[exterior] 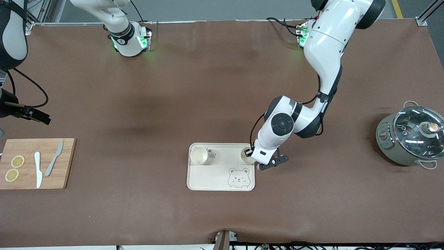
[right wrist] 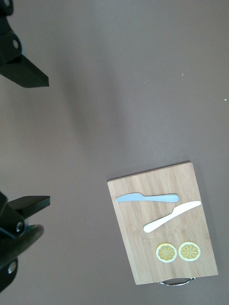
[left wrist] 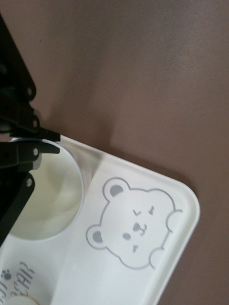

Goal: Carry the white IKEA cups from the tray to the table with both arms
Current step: 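Close the left gripper on the cup while the right gripper reaches in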

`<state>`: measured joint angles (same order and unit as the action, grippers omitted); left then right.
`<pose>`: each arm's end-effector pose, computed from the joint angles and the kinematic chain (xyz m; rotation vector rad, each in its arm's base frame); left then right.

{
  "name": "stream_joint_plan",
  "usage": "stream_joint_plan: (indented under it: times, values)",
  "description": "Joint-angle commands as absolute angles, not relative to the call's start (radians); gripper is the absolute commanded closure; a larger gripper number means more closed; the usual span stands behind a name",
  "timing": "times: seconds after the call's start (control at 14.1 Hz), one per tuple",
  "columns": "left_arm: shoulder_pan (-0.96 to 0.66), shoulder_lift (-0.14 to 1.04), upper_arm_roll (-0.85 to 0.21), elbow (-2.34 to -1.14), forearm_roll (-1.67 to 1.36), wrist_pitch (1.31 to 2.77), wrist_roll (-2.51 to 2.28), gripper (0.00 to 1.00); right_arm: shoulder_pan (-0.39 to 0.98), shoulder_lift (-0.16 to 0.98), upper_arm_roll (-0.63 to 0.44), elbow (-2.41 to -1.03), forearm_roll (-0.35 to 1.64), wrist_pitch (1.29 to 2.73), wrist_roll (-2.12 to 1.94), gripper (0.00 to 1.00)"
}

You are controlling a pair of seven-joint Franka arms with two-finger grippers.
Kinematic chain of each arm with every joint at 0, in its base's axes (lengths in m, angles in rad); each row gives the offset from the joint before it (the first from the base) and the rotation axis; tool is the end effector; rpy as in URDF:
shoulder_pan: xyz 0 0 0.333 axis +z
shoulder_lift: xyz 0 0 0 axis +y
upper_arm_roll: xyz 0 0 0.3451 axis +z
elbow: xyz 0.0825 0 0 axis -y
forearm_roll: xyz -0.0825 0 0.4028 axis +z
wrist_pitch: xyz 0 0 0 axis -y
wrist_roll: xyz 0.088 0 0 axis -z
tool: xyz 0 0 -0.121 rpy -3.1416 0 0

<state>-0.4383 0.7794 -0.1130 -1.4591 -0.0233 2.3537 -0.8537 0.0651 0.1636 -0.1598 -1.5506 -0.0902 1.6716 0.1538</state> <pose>0.6645 -0.3897 0.2286 2.9448 0.5283 0.0447 0.6273 -0.0624 0.5614 3.0034 -0.3561 -0.0562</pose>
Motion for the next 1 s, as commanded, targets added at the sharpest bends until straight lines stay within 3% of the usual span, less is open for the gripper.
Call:
stream_joint_plan:
  times: [0.0, 0.43, 0.64, 0.92]
  values:
    - [-0.439, 0.792, -0.109, -1.443, -0.026, 2.35, -0.851, 1.0, 0.066, 0.187, -0.153, -1.514, -0.115, 1.664, 0.164, 0.0]
    - [-0.44, 0.77, -0.109, -1.44, -0.021, 2.349, -0.85, 1.0, 0.169, 0.222, -0.15, -1.499, -0.143, 1.717, 0.166, 0.0]
    - [-0.436, 0.749, -0.109, -1.44, -0.021, 2.347, -0.85, 1.0, 0.161, 0.299, -0.15, -1.499, -0.132, 1.749, 0.158, 0.0]
    - [-0.413, 0.712, -0.11, -1.442, -0.003, 2.339, -0.838, 1.0, 0.189, 0.337, -0.149, -1.503, 0.032, 1.79, 0.23, 0.0]
